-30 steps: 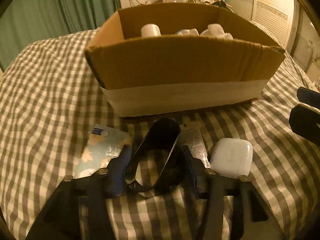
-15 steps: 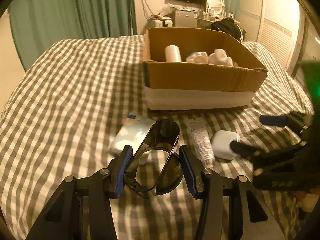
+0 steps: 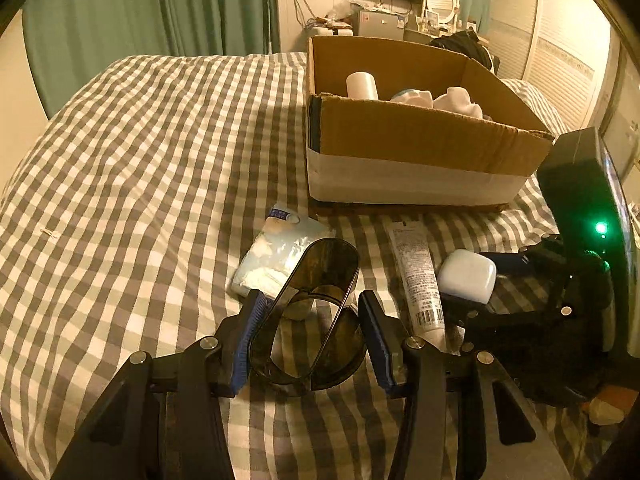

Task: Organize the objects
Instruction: 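Lift the eyeglass case with the left tool while the right tool grasps the earbud case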

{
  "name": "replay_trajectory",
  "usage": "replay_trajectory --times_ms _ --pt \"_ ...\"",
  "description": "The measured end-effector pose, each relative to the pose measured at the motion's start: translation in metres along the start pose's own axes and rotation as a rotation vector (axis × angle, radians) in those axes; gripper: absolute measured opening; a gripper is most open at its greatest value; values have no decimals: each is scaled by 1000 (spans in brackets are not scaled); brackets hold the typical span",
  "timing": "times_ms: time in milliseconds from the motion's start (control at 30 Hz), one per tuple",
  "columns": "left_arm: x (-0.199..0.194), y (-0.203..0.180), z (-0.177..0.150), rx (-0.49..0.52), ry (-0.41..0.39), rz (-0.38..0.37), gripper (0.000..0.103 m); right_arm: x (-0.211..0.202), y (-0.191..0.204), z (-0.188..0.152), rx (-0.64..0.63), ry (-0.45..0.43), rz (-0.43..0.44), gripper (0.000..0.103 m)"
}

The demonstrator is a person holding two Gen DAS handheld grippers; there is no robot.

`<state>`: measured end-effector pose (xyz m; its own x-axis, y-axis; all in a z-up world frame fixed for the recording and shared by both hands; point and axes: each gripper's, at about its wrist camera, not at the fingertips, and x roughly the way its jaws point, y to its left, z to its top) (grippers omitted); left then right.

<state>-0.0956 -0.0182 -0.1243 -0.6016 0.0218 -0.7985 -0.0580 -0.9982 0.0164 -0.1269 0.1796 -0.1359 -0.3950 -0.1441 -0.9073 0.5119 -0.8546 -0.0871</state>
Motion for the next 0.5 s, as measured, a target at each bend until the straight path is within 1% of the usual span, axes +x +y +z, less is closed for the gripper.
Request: replay_trajectory --times_ms 233,300,500 --pt "-6 -2 -3 5 -6 2 49 -12 3 -10 6 -51 -13 54" --pt "-9 -2 -3 6 -8 -8 49 -21 2 -14 16 -81 -7 54" --pt "-25 -1 -2 -7 -35 -6 49 -58 7 -31 44 -178 7 54"
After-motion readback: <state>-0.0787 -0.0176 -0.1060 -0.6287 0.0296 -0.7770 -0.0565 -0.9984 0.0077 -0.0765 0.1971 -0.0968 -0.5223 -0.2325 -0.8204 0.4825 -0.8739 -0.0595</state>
